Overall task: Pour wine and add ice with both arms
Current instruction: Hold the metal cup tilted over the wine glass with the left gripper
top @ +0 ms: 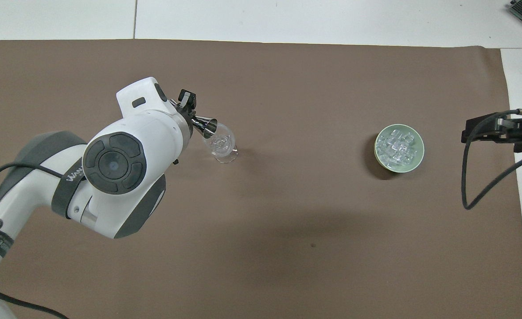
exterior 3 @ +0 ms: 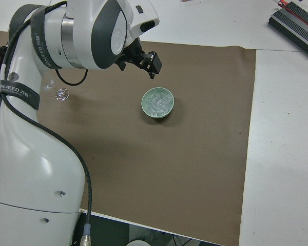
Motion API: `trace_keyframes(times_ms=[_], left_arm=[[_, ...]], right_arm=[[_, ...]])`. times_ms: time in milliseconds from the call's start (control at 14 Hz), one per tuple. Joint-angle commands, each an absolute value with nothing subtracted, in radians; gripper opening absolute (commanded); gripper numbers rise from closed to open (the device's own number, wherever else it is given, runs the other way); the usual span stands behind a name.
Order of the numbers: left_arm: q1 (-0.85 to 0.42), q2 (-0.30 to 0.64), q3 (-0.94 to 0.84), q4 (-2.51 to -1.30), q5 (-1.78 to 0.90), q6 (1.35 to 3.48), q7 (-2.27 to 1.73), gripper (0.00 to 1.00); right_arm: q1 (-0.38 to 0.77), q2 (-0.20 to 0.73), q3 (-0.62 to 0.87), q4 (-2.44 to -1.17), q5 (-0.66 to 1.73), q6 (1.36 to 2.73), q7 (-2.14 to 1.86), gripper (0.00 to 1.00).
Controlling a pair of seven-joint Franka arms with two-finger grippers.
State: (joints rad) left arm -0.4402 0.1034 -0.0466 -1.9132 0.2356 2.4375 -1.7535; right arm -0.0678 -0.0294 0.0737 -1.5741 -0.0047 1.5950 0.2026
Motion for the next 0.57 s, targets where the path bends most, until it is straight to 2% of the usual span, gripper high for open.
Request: trace_keyframes(times_ms=[0,500], left_arm=[[-0.462,0.107,-0.031,-1.898,0.271,2.421,-1.759,0.00],[-0.472,0.107,-0.031,-1.888,0.308,2.398,-1.759,0.00]], right_arm=[[-0.077,-0.031,0.078,-1.572,0.018,1.585,0.207,1.00],[-0.077,-0.031,0.078,-1.572,0.018,1.585,0.207,1.00]])
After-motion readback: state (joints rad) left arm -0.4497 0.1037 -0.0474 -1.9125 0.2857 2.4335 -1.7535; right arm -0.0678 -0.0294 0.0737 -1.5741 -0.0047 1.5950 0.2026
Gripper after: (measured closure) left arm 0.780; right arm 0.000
